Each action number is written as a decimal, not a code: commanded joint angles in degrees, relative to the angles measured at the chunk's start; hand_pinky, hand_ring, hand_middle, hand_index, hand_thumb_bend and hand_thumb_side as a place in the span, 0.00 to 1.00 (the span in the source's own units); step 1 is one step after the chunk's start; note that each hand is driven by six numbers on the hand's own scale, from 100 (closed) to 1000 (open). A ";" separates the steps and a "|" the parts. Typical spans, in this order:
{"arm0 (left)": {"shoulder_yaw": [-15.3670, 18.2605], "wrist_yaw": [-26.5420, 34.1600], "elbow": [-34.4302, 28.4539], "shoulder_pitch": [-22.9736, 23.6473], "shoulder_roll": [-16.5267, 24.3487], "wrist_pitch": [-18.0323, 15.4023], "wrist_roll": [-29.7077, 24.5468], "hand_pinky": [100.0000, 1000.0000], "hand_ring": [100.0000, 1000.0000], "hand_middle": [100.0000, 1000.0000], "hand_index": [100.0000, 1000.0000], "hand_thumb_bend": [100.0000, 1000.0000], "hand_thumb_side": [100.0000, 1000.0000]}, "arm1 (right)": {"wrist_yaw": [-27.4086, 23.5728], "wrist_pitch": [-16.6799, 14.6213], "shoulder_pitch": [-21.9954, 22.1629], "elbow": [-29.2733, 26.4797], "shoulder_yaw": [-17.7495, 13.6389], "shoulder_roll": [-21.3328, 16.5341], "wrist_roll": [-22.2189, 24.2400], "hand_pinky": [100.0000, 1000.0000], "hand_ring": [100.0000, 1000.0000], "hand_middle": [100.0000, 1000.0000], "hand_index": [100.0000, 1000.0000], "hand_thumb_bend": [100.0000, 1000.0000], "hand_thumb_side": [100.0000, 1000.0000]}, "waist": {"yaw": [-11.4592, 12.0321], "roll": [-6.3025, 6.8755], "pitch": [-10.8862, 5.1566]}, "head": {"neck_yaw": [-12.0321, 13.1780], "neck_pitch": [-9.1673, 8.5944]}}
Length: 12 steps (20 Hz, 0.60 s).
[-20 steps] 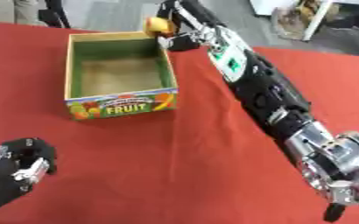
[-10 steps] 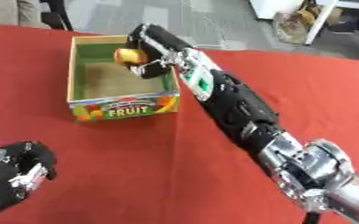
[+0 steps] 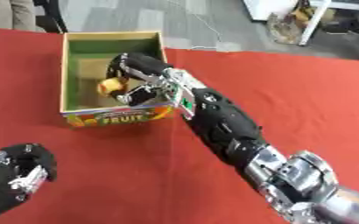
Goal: Pick up objects on the table and place them in the box.
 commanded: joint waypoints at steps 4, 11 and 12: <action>0.11 0.07 -0.81 -0.62 0.31 -0.11 -0.06 0.45 0.42 0.43 0.46 0.05 0.28 | 1.74 0.51 -0.77 0.18 -0.62 -0.29 -2.24 0.74 0.84 0.90 0.93 0.34 0.54 | -0.16 0.51 -0.52 | 0.24 -0.64; 0.31 0.04 -0.82 -0.51 0.41 -0.07 0.18 0.45 0.42 0.43 0.46 0.05 0.28 | -2.61 2.54 -1.80 -4.09 -1.64 -1.91 -7.91 0.73 0.83 0.83 0.90 0.12 0.58 | -0.84 0.50 -0.43 | 0.97 -1.03; 0.36 0.01 -0.82 -0.46 0.45 -0.06 0.23 0.45 0.42 0.43 0.46 0.05 0.29 | -3.58 2.92 -2.02 -5.10 -1.75 -2.31 -8.76 0.71 0.82 0.81 0.88 0.07 0.54 | -1.05 0.47 -0.41 | 1.13 -1.10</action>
